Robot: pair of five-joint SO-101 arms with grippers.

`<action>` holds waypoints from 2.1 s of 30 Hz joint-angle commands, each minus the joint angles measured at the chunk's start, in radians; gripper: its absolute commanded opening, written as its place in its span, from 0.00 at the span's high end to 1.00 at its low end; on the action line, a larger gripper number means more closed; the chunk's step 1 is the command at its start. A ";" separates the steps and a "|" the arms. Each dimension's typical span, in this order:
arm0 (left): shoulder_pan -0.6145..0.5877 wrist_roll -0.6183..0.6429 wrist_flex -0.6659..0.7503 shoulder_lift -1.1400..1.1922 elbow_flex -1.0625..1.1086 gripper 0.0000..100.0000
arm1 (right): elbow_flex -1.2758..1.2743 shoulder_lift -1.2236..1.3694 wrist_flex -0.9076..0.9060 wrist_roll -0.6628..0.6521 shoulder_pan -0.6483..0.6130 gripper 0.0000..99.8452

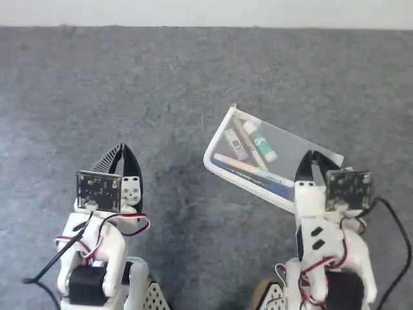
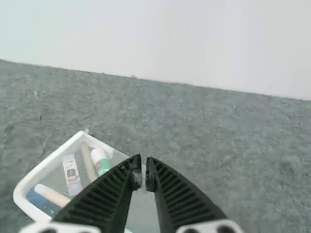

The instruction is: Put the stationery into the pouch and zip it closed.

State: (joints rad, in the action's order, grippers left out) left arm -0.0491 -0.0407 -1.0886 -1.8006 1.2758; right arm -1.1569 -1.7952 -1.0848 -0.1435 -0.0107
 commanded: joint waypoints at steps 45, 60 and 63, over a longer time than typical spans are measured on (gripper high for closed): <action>-0.002 0.003 -0.172 -0.018 0.409 0.99 | -0.528 -0.019 -0.225 -0.029 0.019 0.99; 0.002 0.006 -0.172 -0.018 0.409 0.99 | -0.528 -0.019 -0.225 -0.029 0.019 0.99; 0.002 0.006 -0.172 -0.018 0.409 0.99 | -0.528 -0.019 -0.225 -0.029 0.019 0.99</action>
State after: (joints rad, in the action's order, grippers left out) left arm -0.0460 -0.0407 -1.2559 -1.8021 1.6978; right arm -1.6617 -1.7937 -1.3042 -0.1527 0.0015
